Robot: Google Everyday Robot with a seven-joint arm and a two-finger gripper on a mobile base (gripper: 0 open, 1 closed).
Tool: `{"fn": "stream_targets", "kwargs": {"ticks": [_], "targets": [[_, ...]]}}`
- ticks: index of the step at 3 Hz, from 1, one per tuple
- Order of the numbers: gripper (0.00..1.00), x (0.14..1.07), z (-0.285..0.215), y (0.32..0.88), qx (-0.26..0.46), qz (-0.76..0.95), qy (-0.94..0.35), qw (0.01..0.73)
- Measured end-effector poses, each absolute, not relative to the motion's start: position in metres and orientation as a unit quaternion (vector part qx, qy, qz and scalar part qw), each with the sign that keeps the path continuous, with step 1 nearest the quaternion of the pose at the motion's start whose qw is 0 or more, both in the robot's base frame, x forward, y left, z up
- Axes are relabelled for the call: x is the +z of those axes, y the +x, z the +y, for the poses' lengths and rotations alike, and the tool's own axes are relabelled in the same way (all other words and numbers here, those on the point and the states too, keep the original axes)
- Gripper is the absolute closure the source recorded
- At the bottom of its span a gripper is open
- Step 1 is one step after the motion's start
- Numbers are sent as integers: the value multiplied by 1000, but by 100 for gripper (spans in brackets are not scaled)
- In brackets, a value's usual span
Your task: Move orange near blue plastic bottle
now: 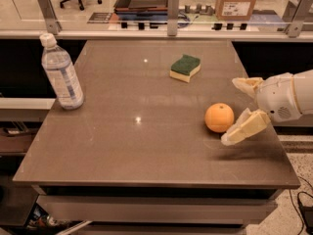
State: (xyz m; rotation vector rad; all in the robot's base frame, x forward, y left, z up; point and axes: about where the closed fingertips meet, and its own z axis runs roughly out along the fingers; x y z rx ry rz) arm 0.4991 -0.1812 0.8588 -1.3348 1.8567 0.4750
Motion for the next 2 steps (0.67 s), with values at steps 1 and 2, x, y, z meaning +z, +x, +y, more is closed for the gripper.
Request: {"fn": "stream_targets", "kwargs": {"ticks": [1, 2], "targets": [[5, 854, -177, 499, 196, 726, -526, 397], [23, 852, -169, 498, 199, 719, -532, 400]]}}
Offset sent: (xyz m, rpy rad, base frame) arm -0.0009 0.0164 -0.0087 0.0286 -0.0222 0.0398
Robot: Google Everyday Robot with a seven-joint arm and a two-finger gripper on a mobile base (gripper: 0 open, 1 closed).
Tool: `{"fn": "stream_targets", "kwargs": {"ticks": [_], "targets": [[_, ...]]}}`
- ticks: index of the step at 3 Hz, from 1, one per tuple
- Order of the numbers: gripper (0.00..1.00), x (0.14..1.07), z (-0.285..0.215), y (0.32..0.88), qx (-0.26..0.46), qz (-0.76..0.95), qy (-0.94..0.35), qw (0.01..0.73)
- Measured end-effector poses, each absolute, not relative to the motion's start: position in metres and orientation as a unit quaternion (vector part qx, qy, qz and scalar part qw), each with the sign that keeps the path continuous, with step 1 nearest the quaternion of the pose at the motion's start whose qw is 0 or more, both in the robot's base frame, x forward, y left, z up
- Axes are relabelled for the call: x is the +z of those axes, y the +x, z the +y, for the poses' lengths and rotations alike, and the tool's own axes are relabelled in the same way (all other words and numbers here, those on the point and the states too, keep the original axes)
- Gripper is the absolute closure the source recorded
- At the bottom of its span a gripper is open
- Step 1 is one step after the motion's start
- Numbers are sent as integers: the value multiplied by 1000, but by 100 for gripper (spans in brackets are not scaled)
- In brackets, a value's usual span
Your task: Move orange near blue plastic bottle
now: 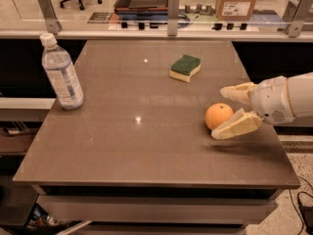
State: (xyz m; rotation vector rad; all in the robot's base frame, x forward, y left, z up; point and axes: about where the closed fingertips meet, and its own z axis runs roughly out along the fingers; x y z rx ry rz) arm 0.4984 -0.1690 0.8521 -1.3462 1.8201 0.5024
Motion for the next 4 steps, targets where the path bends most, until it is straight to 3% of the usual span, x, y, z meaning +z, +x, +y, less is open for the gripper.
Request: {"fn": "stream_targets", "kwargs": {"ticks": [3, 4], "targets": [[92, 853, -164, 498, 200, 717, -536, 398], [100, 853, -162, 498, 201, 716, -537, 398]]}}
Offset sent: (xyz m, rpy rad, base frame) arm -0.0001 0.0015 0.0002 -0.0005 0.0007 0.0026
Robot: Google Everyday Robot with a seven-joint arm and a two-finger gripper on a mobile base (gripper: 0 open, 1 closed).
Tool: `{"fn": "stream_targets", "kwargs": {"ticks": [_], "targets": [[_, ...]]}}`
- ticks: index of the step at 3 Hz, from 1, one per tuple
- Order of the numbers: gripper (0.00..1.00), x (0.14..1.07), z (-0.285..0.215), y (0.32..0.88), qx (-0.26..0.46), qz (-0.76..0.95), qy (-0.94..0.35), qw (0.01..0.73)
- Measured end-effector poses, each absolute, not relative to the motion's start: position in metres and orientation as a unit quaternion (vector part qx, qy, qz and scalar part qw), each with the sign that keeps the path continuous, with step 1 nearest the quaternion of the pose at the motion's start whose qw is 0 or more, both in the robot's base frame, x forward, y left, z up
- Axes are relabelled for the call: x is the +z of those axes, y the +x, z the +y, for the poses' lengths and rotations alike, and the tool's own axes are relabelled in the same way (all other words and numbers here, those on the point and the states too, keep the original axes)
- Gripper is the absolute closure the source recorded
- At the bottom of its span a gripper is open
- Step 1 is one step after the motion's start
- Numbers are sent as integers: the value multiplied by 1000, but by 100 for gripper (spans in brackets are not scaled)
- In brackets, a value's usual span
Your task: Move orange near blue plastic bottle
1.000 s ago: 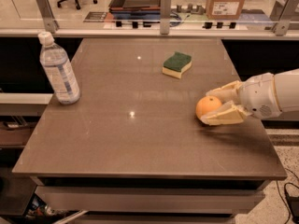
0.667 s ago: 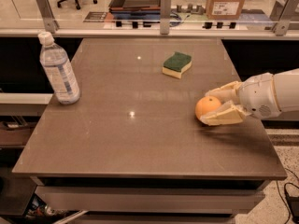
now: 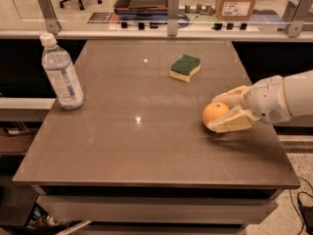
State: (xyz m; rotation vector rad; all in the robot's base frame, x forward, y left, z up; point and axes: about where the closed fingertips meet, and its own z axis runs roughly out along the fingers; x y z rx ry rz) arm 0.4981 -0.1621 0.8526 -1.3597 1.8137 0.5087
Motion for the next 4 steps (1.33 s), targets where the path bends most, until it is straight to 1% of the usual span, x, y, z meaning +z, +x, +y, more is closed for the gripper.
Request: {"fn": "stream_targets", "kwargs": {"ticks": [2, 4], "targets": [[100, 875, -153, 500, 192, 725, -516, 413], [100, 918, -111, 508, 193, 718, -496, 449]]}}
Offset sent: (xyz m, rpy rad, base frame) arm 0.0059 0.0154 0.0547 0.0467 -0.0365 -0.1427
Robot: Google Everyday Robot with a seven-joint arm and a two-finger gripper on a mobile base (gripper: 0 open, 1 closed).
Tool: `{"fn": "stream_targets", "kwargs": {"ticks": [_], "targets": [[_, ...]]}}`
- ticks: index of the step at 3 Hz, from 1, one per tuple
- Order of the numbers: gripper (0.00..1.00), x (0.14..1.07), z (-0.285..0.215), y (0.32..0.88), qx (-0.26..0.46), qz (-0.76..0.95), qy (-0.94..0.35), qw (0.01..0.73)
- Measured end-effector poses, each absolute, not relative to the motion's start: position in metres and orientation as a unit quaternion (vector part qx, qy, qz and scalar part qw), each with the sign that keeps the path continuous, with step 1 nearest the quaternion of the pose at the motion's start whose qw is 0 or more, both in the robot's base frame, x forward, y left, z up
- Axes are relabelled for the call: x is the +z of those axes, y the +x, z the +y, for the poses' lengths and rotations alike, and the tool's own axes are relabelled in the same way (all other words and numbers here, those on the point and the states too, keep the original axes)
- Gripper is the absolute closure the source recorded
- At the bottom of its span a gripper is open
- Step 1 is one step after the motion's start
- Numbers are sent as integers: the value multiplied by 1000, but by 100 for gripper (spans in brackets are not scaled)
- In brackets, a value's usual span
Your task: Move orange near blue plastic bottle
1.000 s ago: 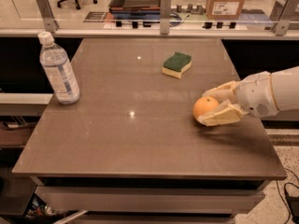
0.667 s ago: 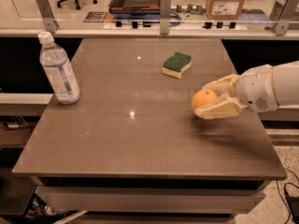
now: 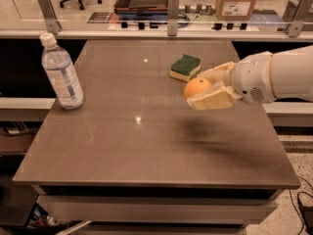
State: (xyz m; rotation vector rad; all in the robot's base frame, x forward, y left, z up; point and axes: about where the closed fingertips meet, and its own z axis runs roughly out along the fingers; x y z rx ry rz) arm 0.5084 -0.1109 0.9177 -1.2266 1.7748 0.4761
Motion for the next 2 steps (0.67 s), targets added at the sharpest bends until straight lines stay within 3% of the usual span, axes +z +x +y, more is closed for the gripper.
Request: {"fn": "stream_targets", "kwargs": {"ticks": [2], "targets": [[100, 938, -48, 513, 207, 682, -532, 458]]}}
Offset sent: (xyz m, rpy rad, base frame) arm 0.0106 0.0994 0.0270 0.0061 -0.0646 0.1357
